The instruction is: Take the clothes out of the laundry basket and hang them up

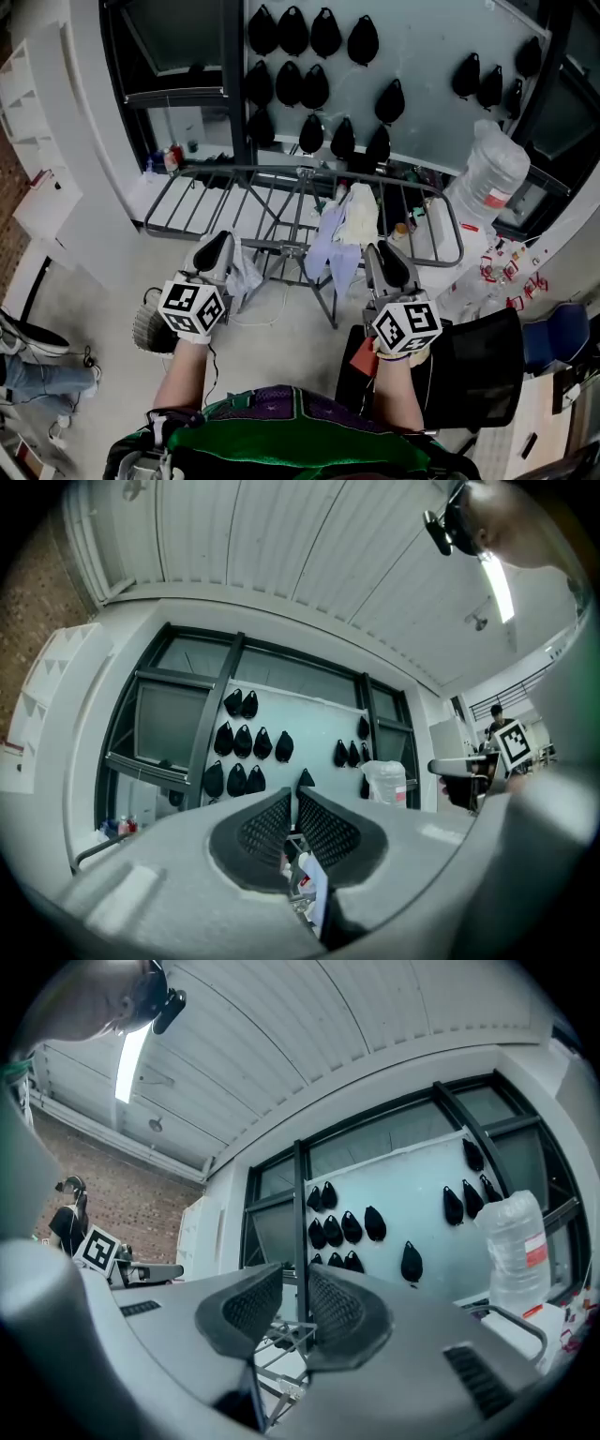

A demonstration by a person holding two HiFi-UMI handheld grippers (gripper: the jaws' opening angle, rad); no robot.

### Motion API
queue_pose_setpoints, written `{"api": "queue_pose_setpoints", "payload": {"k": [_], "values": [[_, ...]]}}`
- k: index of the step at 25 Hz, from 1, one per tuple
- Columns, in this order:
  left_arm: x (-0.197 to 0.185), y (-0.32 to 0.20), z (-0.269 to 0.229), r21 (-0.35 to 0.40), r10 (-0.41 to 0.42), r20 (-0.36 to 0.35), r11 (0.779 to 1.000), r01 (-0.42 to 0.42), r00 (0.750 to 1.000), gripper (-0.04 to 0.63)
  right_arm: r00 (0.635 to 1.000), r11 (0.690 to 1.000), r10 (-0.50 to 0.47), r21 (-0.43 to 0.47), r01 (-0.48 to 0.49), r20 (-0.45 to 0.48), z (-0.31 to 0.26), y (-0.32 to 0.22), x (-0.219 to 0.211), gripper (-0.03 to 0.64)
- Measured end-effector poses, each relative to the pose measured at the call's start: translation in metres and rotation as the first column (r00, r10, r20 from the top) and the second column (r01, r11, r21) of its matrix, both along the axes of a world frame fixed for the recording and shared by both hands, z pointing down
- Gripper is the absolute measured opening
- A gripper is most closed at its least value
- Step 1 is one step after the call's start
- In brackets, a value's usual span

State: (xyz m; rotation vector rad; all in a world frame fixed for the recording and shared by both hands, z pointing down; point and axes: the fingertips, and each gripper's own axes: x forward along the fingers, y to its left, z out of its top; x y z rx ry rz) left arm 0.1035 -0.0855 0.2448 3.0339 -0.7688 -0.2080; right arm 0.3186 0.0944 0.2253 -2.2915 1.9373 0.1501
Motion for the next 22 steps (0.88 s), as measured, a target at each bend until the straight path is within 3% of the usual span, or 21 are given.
{"api": "queue_pose_setpoints", "payload": {"k": [10, 22], "values": [[-0.032, -0.025, -0.005, 0.022, 0.043, -0.016, 0.999, -0.042, 0.999, 0.018, 0.998, 0.998, 0.065, 0.022, -0.065, -0.011, -0.005, -0.023, -0.035, 0.003], [-0.065, -0.052, 0.0, 0.025, 0.008, -0.018, 1.0, -0.008, 1.0, 0.018, 0.996, 0.997, 0.079, -0.004, -0.079, -0.03, -0.005, -0.048, -0.059, 0.0]]}}
